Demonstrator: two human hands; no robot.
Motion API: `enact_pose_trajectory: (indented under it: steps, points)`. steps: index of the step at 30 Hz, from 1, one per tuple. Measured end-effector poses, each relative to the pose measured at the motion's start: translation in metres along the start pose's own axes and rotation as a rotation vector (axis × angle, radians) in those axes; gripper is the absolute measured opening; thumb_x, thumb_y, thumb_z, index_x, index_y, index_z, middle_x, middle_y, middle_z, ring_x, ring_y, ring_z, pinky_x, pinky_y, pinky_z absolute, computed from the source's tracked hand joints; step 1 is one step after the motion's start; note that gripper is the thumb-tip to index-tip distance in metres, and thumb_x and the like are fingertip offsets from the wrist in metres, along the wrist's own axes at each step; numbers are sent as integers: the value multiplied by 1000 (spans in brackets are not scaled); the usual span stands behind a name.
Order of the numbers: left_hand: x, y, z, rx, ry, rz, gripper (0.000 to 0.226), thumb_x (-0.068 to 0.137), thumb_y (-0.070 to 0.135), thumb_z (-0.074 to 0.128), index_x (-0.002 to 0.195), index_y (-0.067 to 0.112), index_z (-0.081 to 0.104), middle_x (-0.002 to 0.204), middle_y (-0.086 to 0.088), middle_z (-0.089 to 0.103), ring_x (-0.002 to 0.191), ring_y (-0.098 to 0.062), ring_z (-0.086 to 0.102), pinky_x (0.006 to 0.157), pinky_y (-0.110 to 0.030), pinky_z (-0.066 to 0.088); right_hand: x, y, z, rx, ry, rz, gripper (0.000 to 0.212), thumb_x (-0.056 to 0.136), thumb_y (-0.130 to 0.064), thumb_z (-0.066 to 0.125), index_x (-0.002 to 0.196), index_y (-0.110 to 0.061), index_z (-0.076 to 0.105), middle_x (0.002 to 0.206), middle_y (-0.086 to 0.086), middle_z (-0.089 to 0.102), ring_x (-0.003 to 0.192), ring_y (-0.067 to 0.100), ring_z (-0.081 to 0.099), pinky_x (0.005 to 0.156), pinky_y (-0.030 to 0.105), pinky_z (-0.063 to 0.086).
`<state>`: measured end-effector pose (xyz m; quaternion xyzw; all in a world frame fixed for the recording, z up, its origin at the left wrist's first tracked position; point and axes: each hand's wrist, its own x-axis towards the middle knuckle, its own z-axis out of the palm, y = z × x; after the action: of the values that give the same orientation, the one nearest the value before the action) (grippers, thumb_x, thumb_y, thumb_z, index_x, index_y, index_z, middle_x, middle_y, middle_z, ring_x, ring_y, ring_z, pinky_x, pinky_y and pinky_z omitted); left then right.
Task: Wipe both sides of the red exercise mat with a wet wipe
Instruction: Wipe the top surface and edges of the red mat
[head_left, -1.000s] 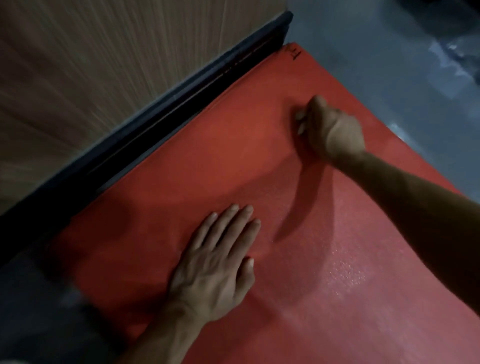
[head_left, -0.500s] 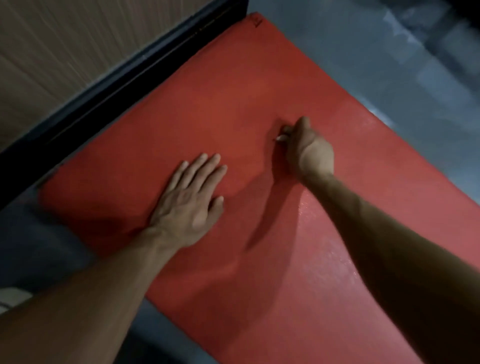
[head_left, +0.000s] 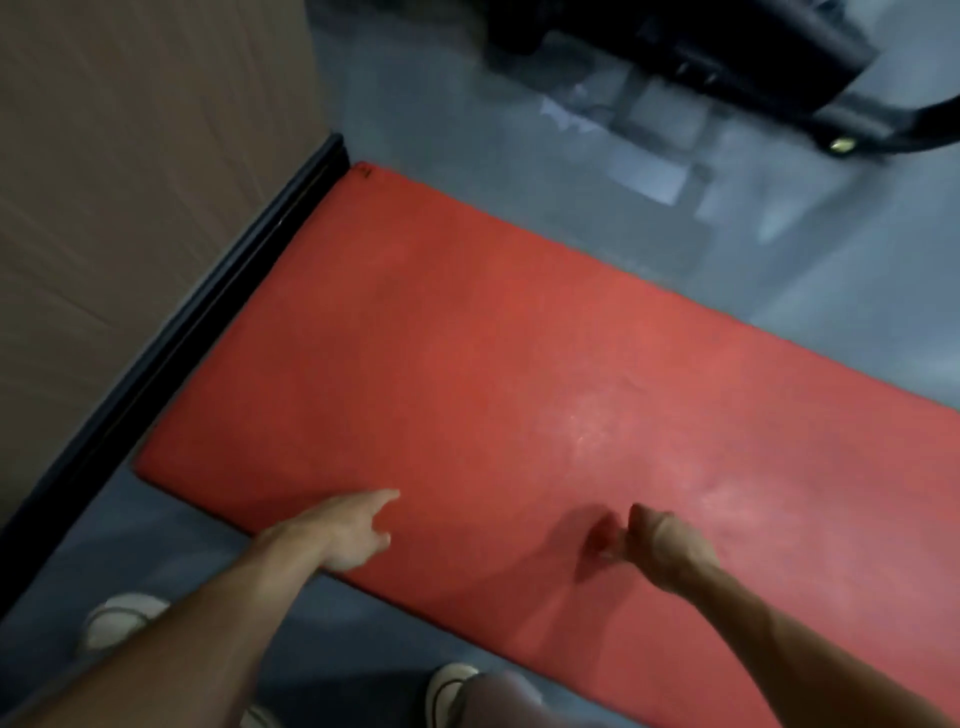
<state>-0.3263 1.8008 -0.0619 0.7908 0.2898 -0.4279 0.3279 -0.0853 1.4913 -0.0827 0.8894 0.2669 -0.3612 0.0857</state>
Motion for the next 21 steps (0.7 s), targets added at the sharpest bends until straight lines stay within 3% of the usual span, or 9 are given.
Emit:
enact_pose_trajectory:
  steps: [3,5,8,11,14,17,21]
  points:
    - [-36,28,-21,-28,170,70,53,104,29,55,155,29,38,153,3,51,139,-13,50,115,-22,33,-21,16,-51,522,100,-8,24,96,-30,64,84,-13,53,81,8,77,68,21,73,63,44,57]
    - [-60,49,-41,-56,263,105,41,103,25,58,144,29,54,131,6,65,122,-11,60,106,-20,41,-44,17,-92,725,208,-81,22,96,-22,68,81,-14,54,66,5,74,49,15,65,55,39,55]
    - [-99,77,-70,16,334,144,28,102,23,60,129,26,66,107,9,67,101,-9,63,86,-16,42,-91,11,-148,1084,357,-163,21,93,-20,72,85,-9,56,71,12,74,52,19,62,49,25,46]
    - [-145,114,-95,33,445,227,23,100,21,63,121,28,70,110,8,71,100,-7,64,82,-15,42,-136,20,-184,1359,406,-190,11,92,-6,62,92,-15,55,86,14,76,63,20,64,55,26,40]
    - [-186,154,-113,-35,535,342,22,100,16,62,108,36,68,103,18,74,98,-5,67,87,-21,47,-171,30,-203,1493,416,-220,10,95,-10,53,91,-19,56,92,13,76,68,21,66,62,30,40]
    - [-209,193,-120,-168,573,498,30,101,9,59,100,38,67,92,26,75,89,-3,71,89,-27,53,-200,41,-220,1499,477,-228,14,99,-21,59,85,-18,57,92,12,77,70,19,69,65,31,41]
    - [-219,230,-108,-302,570,700,34,101,2,57,105,34,67,95,14,78,85,-13,73,87,-31,57,-234,51,-243,1424,567,-247,19,95,-17,66,82,-18,53,89,9,78,72,22,72,61,28,42]
